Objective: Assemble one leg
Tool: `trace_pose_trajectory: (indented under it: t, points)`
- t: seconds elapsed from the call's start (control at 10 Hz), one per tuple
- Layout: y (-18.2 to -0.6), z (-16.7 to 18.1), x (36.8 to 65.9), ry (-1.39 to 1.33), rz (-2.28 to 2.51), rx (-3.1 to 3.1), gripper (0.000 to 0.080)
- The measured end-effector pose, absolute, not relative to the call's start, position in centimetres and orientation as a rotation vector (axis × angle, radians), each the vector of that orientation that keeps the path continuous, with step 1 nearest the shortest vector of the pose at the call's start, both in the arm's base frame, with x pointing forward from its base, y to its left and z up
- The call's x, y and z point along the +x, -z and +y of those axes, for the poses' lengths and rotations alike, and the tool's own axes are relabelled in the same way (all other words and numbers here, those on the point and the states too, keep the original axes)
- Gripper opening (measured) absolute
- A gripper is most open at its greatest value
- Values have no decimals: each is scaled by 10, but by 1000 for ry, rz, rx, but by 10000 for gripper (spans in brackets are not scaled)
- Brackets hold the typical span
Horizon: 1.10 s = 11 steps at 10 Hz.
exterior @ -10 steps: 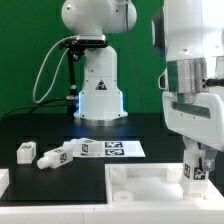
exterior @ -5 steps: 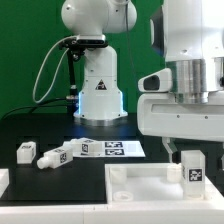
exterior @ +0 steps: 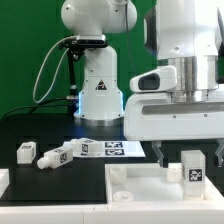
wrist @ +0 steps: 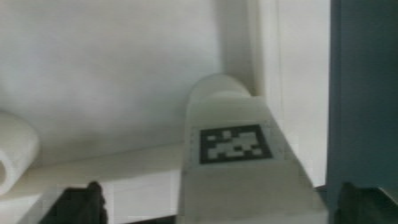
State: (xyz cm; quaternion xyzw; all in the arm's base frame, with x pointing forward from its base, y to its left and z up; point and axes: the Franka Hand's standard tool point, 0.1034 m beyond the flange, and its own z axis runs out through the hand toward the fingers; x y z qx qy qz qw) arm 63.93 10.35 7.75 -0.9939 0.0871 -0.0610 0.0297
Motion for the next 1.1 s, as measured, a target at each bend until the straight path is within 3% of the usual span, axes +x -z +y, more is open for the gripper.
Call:
trace_pose_trajectory:
  t: [0.1, 0.4, 0.7, 1.1]
  points:
    - [-77, 103, 639, 186, 311, -3059, 649]
    - [-77, 103, 639, 180, 498, -3026, 283]
    - [-76, 105, 639, 164, 834, -2940, 286]
    - [-75, 107, 641, 62, 1624, -2583, 286]
